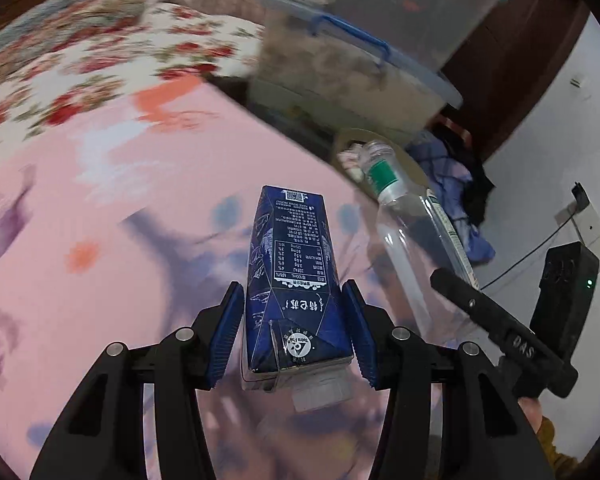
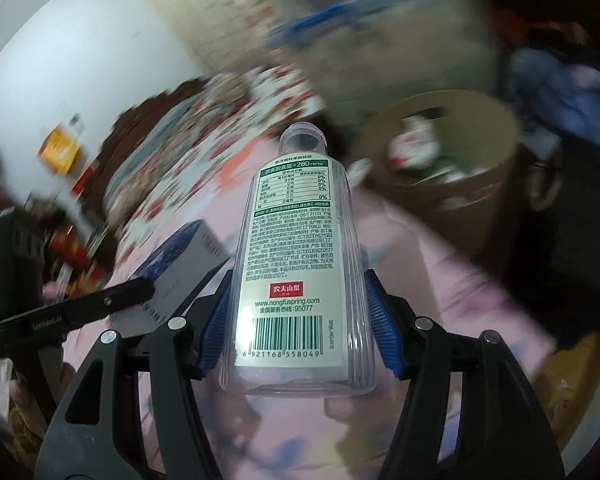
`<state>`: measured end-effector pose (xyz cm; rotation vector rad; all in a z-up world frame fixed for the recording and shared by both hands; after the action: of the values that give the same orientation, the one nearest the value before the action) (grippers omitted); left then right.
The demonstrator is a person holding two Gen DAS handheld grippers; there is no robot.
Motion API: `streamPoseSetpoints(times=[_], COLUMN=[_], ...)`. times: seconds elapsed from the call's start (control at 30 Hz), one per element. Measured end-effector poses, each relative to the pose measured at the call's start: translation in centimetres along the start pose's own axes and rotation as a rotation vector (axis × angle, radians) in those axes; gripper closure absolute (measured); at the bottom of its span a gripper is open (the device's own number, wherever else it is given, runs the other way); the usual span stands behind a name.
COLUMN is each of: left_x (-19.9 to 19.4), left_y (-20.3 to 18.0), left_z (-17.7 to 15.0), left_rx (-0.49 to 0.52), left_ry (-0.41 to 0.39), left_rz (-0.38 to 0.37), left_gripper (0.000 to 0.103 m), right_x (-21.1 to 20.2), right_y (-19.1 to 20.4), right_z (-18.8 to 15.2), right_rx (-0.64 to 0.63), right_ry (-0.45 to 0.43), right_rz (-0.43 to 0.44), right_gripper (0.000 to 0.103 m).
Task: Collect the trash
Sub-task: 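Carry carton and bottle to the tan wastebasket and open both grippers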
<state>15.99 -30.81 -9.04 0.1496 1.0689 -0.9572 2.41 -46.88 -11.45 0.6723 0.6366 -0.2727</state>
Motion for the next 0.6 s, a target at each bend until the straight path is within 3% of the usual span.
streamPoseSetpoints(times=[0.23,0.33,0.43,0.6], left_x=[9.4,12.9,16.1,15.1], left_y=[-6.9,-9.5,-10.9,-10.5], left_z=[8.7,11.9,14.7,14.7], left_rx=[0.066,0.081,0.077,0.067], left_ry=[0.115,0.140,0.131,0.094], left_rz=[-0.118,-0.122,-0.075,-0.071], left_gripper=[0.055,0.054,0.019,0.019], right_x=[1.4,3.0,4.7,3.9], right_y=[-8.6,-10.4,-11.6,-11.2], right_z=[6.8,9.1,10.7,11.1], right_rx=[0.151,0.194,0.230,0.202], right_ry=[0.006,0.007,0.010,-0.060], right_rz=[-0.081,-0.112,-0.098,-0.081], right_gripper=[0.039,0.036,0.021,0.019])
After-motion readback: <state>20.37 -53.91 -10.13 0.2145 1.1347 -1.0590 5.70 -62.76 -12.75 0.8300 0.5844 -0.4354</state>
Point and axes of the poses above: each gripper's, at about its wrist camera, not at the fingertips, and x roughly the way its jaws point, y to its left, z to its top, the point moved 5 cm from there along x, roughly the way its jaws point, and after that the axes turned 2 degrees about y, right-handed, at the moved point
